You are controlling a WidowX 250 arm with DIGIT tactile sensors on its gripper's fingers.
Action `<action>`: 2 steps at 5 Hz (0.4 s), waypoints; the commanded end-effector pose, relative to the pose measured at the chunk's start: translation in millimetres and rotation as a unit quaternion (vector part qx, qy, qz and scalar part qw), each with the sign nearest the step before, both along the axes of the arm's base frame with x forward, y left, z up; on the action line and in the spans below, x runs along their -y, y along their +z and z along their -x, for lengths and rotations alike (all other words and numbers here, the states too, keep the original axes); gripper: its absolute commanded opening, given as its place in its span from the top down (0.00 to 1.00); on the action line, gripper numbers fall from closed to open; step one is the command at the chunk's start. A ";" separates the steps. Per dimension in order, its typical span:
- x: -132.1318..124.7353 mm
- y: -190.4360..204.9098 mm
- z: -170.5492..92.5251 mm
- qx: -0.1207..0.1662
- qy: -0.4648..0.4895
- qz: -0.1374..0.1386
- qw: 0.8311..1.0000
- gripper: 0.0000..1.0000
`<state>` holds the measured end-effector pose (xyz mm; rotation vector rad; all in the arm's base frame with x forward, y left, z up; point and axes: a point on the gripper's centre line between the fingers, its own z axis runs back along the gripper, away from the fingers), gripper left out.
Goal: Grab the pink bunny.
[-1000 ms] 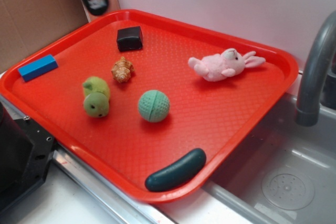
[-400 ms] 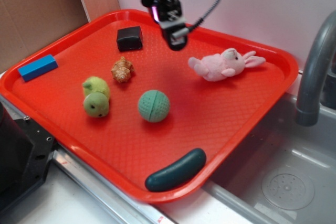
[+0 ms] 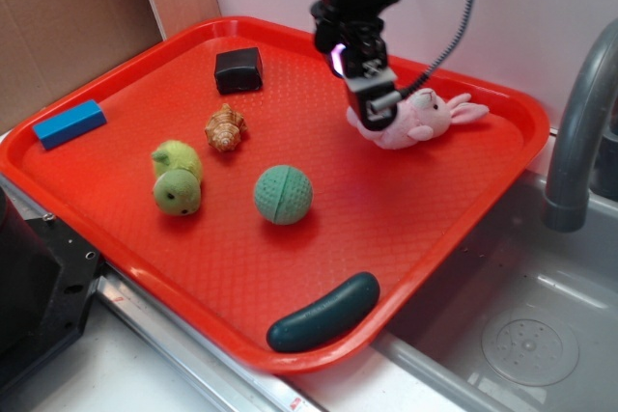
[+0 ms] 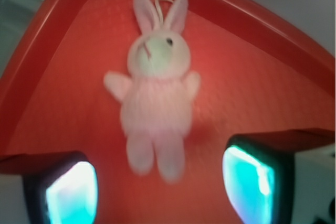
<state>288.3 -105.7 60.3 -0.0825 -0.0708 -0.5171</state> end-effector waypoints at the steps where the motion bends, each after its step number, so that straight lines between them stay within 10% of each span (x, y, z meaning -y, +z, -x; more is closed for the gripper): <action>1: 7.9 -5.6 -40.2 0.043 -0.039 0.010 0.998 0.00; 2: 14.0 -15.4 -49.9 0.029 -0.063 0.004 0.998 1.00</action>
